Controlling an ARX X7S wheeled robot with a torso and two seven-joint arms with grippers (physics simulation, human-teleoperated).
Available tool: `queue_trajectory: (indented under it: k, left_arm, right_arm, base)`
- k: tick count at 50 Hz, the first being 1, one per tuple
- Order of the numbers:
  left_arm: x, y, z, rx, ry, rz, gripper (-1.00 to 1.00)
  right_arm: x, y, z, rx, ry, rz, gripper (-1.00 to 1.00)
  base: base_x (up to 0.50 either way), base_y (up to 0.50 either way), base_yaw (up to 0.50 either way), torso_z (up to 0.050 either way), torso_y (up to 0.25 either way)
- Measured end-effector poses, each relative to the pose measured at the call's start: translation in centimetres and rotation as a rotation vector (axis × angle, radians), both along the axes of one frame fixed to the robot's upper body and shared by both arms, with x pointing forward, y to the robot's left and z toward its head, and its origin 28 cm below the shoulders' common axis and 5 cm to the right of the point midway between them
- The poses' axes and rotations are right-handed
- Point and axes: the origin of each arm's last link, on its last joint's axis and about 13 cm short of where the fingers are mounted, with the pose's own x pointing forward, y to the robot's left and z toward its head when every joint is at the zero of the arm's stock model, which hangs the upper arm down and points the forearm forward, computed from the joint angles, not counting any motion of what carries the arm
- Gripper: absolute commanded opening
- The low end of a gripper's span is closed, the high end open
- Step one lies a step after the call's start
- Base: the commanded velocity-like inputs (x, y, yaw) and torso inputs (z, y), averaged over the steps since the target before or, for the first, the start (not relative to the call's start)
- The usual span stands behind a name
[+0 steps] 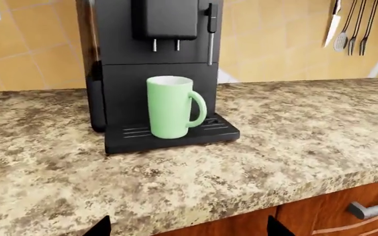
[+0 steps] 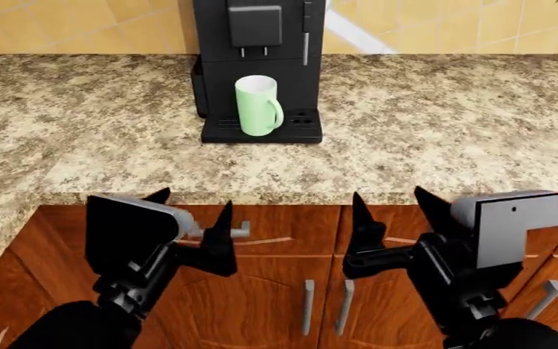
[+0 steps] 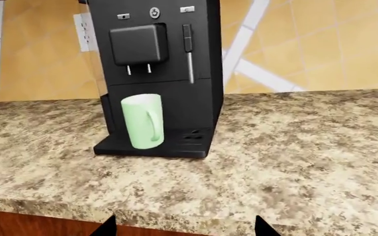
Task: Pick the mug from under the coffee machine dispenser and place it on the counter.
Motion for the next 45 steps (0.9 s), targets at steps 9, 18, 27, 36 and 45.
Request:
queue_trajectory:
  k: [9, 18, 27, 36, 45]
  left_arm:
    - [0.1, 0.8, 2.1, -0.056, 0.044, -0.023, 1.00]
    - [0.0, 1.4, 3.5, -0.072, 0.072, -0.017, 1.00]
    - [0.0, 1.8, 3.8, -0.057, 0.084, 0.005, 1.00]
    - [0.2, 2.1, 3.7, -0.050, 0.099, 0.028, 1.00]
    - [0.3, 2.3, 3.5, -0.047, 0.108, 0.041, 1.00]
  right_arm:
    - [-0.8, -0.2, 1.6, -0.082, 0.035, -0.018, 1.00]
    - [-1.2, -0.2, 2.9, -0.130, 0.029, -0.048, 1.00]
    - [-1.3, -0.2, 3.7, -0.134, 0.006, -0.060, 1.00]
    - [-1.1, -0.2, 4.3, -0.145, -0.006, -0.060, 1.00]
    - [-1.0, -0.1, 4.6, -0.154, -0.015, -0.056, 1.00]
  base:
    - [0.00, 0.00, 0.00, 0.000, 0.000]
    - [0.05, 0.00, 0.00, 0.000, 0.000]
    - [0.32, 0.00, 0.00, 0.000, 0.000]
    - [0.45, 0.00, 0.00, 0.000, 0.000]
    - [0.50, 0.00, 0.00, 0.000, 0.000]
